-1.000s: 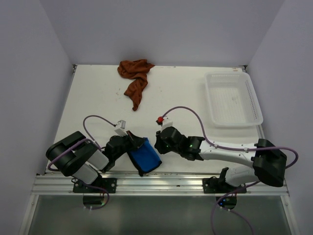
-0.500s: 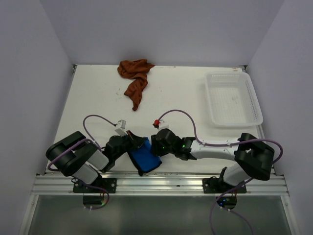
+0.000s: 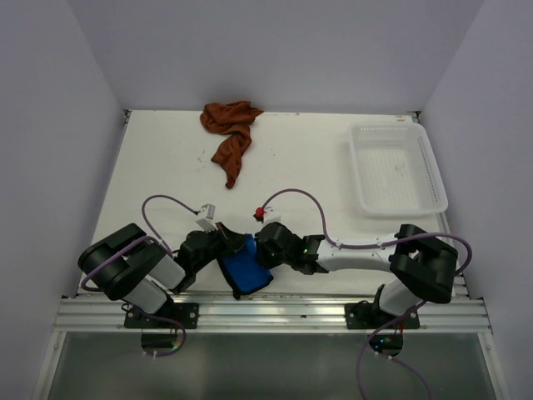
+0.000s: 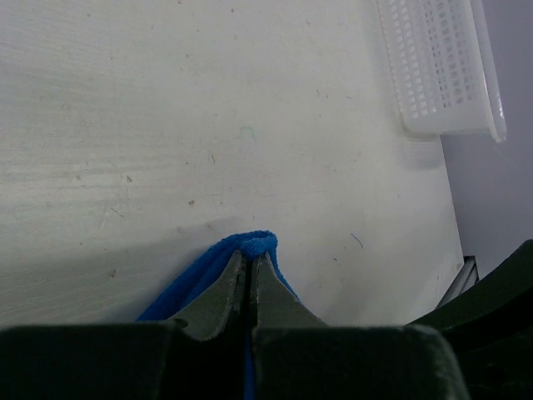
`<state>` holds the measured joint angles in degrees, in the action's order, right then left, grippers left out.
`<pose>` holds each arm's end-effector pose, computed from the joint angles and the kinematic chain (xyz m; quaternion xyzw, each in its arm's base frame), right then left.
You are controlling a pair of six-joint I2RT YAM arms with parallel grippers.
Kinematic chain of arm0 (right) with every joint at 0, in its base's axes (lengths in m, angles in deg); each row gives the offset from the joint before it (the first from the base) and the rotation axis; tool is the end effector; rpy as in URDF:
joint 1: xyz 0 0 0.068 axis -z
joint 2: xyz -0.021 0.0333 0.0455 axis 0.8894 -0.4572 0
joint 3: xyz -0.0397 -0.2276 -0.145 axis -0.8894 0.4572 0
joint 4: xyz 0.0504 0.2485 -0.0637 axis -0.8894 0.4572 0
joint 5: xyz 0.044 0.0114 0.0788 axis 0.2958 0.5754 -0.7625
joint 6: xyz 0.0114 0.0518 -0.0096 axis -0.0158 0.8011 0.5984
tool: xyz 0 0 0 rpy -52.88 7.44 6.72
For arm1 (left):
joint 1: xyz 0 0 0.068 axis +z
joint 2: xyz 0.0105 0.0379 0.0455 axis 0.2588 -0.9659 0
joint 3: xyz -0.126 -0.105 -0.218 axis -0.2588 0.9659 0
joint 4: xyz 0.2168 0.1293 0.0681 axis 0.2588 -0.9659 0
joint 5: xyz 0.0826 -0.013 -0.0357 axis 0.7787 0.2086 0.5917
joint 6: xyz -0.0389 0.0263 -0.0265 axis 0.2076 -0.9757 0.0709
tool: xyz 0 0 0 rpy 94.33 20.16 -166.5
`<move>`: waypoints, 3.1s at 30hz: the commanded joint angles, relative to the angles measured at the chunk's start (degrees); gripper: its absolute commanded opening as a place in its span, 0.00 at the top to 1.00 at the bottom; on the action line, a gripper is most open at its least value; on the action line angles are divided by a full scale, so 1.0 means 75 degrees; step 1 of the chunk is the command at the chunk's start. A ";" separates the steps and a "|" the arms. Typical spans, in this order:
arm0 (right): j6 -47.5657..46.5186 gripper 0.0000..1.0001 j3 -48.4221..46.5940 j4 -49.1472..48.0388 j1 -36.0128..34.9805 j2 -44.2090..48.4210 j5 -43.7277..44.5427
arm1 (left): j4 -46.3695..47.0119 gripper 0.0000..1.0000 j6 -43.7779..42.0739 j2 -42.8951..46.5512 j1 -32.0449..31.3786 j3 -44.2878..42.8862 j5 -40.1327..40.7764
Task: Roll the towels
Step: Roll the towel
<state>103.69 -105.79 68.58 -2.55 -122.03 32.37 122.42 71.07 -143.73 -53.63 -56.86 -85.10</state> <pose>0.1342 0.2777 0.1715 -0.1617 0.9050 0.2597 0.2956 0.1533 -0.1228 0.1044 -0.1139 0.8019 -0.4280 0.4011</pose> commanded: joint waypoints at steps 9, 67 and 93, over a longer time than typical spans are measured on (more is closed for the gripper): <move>-0.0573 0.94 -0.1166 0.1081 -0.0990 -0.0735 0.1416 | -0.0059 0.98 -0.0182 0.0562 0.0077 0.0354 0.0194; 0.0024 0.96 -0.1823 0.1669 -0.1624 -0.1555 0.2965 | -0.2136 1.00 0.1716 0.1596 0.0604 -0.0584 -0.1915; 0.0060 0.86 -0.1542 0.1470 -0.1624 -0.1275 0.2754 | -0.2766 1.00 0.0100 0.1278 0.0487 -0.0267 -0.0849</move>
<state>102.88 -117.99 81.04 -14.46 -133.12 52.83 104.32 76.82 -135.32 -49.70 -59.46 -94.69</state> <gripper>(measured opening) 0.134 0.005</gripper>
